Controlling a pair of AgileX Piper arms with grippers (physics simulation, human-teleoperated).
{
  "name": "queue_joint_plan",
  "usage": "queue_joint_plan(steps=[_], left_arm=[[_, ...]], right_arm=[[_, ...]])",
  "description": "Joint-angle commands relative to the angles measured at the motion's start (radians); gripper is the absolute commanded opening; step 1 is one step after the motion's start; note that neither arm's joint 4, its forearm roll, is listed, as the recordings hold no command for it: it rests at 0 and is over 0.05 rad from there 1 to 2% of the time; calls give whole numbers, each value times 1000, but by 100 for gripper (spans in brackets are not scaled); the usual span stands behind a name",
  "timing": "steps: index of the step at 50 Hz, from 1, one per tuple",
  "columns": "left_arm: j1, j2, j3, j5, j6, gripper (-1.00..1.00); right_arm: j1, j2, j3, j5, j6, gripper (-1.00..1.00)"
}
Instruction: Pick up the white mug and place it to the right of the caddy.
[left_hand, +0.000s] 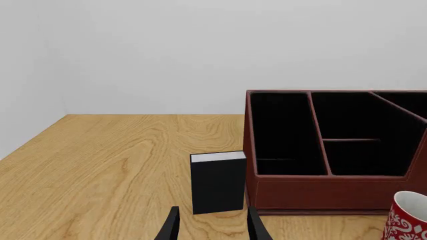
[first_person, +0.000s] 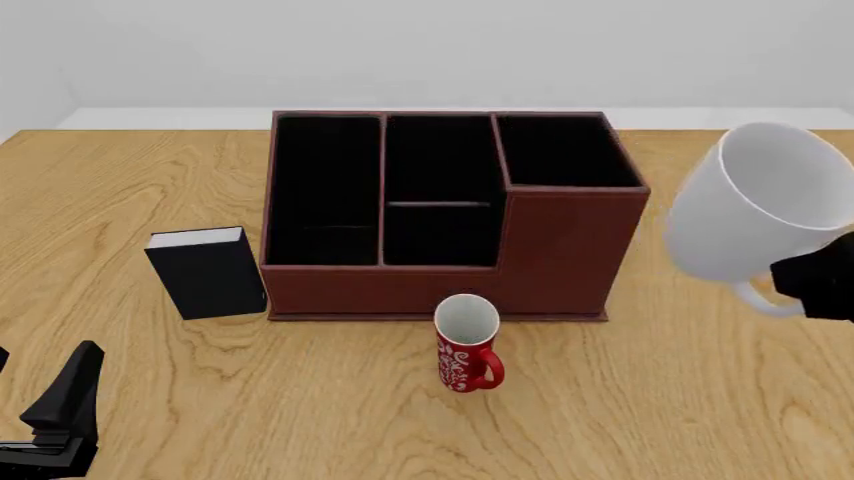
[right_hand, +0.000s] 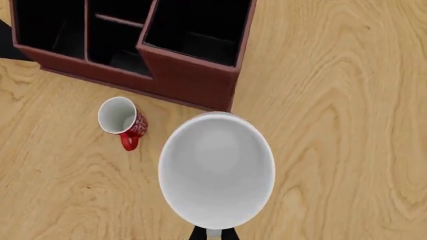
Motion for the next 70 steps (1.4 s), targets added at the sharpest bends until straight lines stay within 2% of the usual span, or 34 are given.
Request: queue_joint_plan(steps=[1, 16, 31, 36, 50, 57, 58, 70], left_arm=[[0, 0, 0, 0, 0, 100], [0, 0, 0, 0, 0, 100], [0, 0, 0, 0, 0, 100], [0, 0, 0, 0, 0, 100], [0, 0, 0, 0, 0, 100], [0, 0, 0, 0, 0, 100], [0, 0, 0, 0, 0, 100], [0, 0, 0, 0, 0, 100]], right_arm=[[-53, -43, -14, 33, 12, -100], [-109, -43, -41, 34, 15, -100], [-208, 6, -106, 34, -18, -100], [-224, 30, -122, 34, -12, -100], [-277, 169, -174, 34, -51, -100], [-257, 243, -225, 34, -32, -100], [-268, 262, -237, 34, -44, -100], [-271, 361, -331, 34, -25, -100]])
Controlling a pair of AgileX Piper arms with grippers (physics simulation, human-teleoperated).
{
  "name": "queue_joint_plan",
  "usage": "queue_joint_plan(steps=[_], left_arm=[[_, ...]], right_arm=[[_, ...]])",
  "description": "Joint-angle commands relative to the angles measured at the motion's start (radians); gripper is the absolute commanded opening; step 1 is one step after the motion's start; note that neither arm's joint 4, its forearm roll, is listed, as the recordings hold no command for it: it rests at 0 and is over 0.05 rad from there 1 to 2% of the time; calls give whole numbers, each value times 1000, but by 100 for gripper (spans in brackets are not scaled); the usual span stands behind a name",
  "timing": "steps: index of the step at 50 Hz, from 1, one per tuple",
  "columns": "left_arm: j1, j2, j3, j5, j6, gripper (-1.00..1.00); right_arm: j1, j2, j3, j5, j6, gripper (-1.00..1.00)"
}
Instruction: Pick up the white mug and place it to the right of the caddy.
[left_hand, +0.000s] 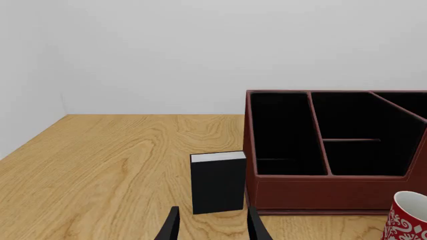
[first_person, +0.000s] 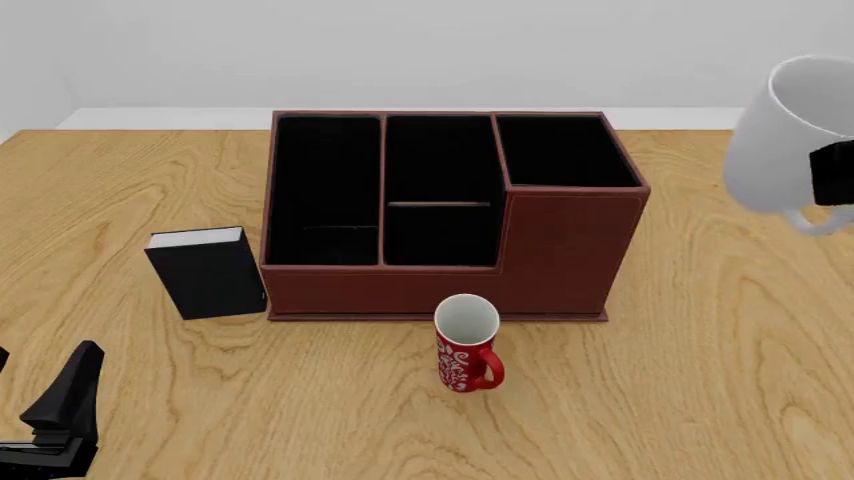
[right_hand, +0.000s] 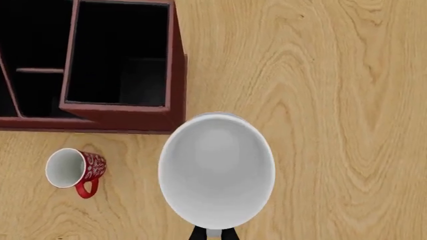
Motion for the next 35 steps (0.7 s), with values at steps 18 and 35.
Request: queue_joint_plan(steps=[18, 35], left_arm=[[0, 0, 0, 0, 0, 100], [0, 0, 0, 0, 0, 100]], right_arm=[[-15, 204, -163, 0, 41, -100], [-53, 328, -217, 0, 40, -100]])
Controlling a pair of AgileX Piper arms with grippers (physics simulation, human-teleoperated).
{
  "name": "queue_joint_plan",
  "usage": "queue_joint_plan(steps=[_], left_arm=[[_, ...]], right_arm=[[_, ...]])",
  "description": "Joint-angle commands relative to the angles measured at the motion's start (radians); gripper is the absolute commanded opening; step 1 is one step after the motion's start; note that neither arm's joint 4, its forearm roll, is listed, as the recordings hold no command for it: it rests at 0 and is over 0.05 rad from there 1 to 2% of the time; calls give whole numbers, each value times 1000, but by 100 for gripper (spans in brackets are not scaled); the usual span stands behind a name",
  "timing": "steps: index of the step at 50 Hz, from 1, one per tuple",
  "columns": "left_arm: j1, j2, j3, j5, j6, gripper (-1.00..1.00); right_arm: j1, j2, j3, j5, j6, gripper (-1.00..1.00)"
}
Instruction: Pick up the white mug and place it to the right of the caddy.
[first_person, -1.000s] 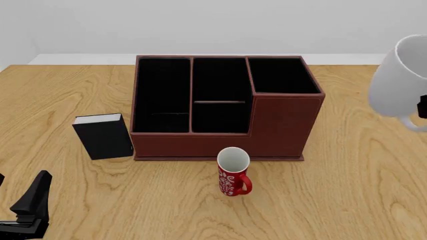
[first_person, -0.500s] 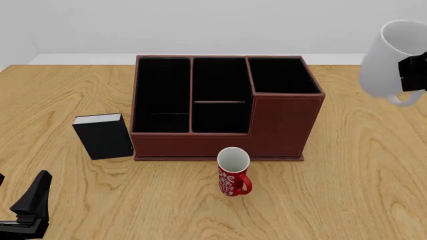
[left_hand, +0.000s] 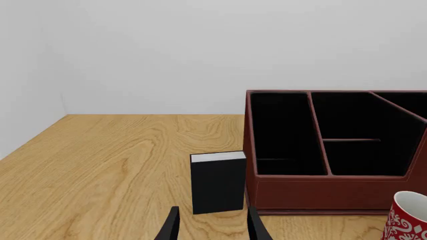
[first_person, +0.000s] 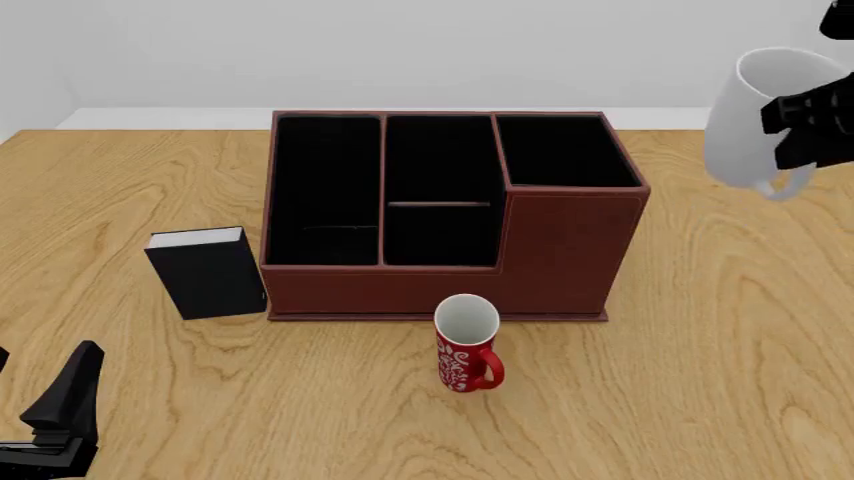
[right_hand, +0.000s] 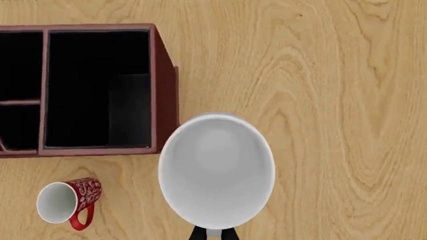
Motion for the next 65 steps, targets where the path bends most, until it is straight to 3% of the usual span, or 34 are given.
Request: queue_joint_plan(steps=[1, 8, 22, 44, 65], left_arm=[[0, 0, 0, 0, 0, 100], [0, 0, 0, 0, 0, 100], [0, 0, 0, 0, 0, 100], [0, 0, 0, 0, 0, 100], [0, 0, 0, 0, 0, 100]], right_arm=[[-23, 77, -42, 0, 13, -100], [-17, 119, -68, 0, 35, -100], [-67, 172, -112, 0, 16, -100], [-107, 284, -209, -1, 31, -100], [-109, 340, -142, -57, 22, -100]])
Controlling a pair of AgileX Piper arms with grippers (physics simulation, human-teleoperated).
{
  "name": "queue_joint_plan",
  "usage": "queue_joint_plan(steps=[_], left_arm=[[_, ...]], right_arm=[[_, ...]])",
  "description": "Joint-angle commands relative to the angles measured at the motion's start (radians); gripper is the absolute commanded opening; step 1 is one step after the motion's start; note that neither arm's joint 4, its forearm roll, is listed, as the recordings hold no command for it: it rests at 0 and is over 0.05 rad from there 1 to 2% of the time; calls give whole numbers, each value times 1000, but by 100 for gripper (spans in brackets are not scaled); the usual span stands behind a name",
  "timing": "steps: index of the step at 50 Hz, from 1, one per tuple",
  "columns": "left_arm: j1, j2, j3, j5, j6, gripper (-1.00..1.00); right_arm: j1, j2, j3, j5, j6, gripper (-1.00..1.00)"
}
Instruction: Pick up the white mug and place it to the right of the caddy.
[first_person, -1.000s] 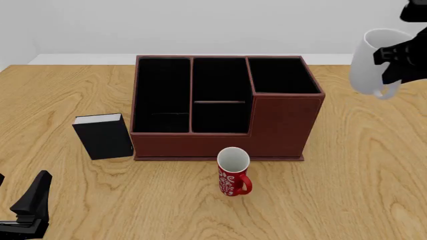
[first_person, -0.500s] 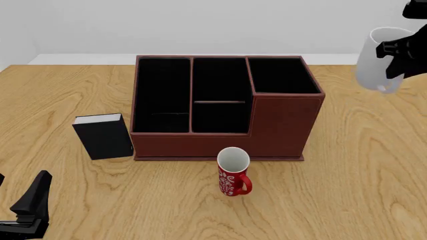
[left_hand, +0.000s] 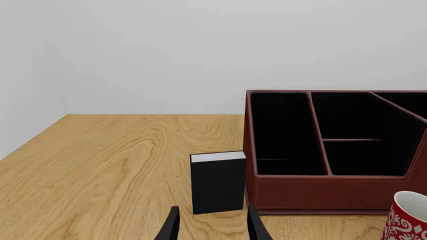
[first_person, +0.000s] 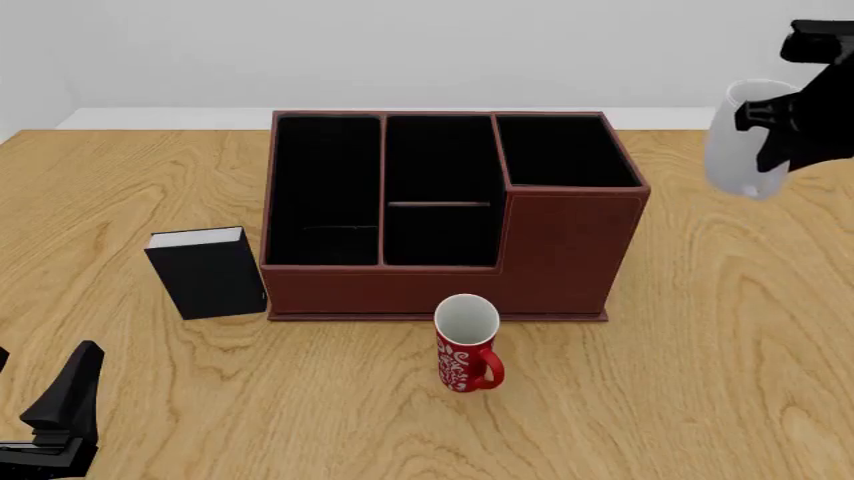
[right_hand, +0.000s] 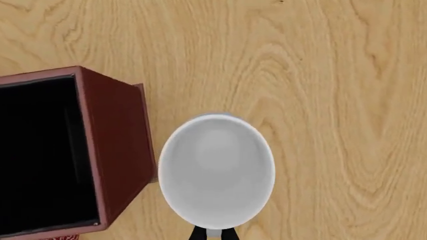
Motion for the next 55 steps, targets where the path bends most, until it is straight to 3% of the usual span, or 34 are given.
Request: queue_joint_plan(steps=[1, 31, 55], left_arm=[[0, 0, 0, 0, 0, 100], [0, 0, 0, 0, 0, 100], [0, 0, 0, 0, 0, 100]], right_arm=[[-7, 24, 28, -32, 6, -100], [23, 30, 171, -121, -7, -100], [61, -4, 234, -133, -39, -100]])
